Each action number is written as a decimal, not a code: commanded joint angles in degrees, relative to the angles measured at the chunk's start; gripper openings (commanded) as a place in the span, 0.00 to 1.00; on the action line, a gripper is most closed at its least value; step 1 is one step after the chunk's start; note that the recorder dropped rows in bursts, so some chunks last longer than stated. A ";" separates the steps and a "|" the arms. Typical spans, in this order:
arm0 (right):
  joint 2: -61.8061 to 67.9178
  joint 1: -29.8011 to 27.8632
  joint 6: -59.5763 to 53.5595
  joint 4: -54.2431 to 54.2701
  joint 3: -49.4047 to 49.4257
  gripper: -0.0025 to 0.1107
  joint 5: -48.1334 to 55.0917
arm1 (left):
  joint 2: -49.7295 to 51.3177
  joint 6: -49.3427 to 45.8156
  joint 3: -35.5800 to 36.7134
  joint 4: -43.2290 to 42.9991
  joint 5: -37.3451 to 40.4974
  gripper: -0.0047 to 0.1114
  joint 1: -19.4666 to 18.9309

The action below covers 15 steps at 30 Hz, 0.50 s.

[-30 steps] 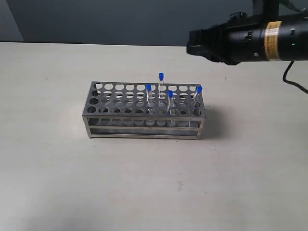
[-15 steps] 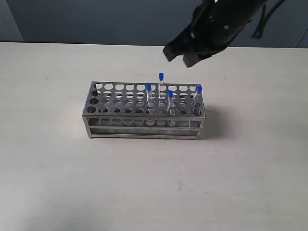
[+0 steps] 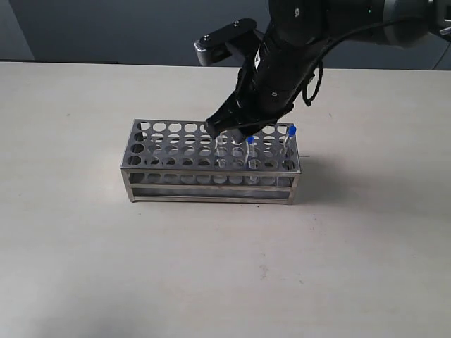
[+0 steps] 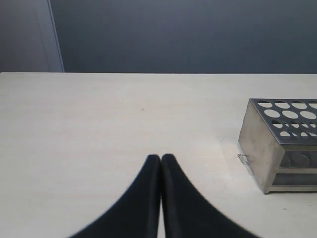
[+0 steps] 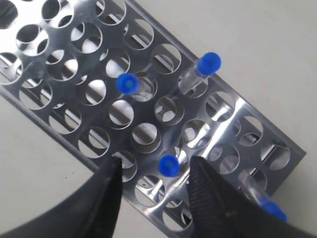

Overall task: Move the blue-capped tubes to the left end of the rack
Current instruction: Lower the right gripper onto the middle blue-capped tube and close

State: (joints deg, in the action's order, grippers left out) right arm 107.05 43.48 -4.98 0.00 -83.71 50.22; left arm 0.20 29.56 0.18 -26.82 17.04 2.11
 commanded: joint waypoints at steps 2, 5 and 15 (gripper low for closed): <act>1.48 -0.02 0.73 -1.30 -0.18 0.39 -2.46 | -0.20 0.03 -0.18 -0.01 -0.45 0.05 0.29; 2.49 -0.02 1.00 -1.69 -0.18 0.39 -2.59 | -0.20 0.03 -0.18 0.02 -0.35 0.05 0.29; 4.33 -0.02 6.02 -9.06 -0.18 0.22 -1.39 | -0.20 0.03 -0.18 0.02 -0.35 0.05 0.29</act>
State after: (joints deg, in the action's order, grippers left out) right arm 111.58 43.61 0.00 -6.73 -83.71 48.36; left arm 0.20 29.56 0.18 -26.82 17.04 2.11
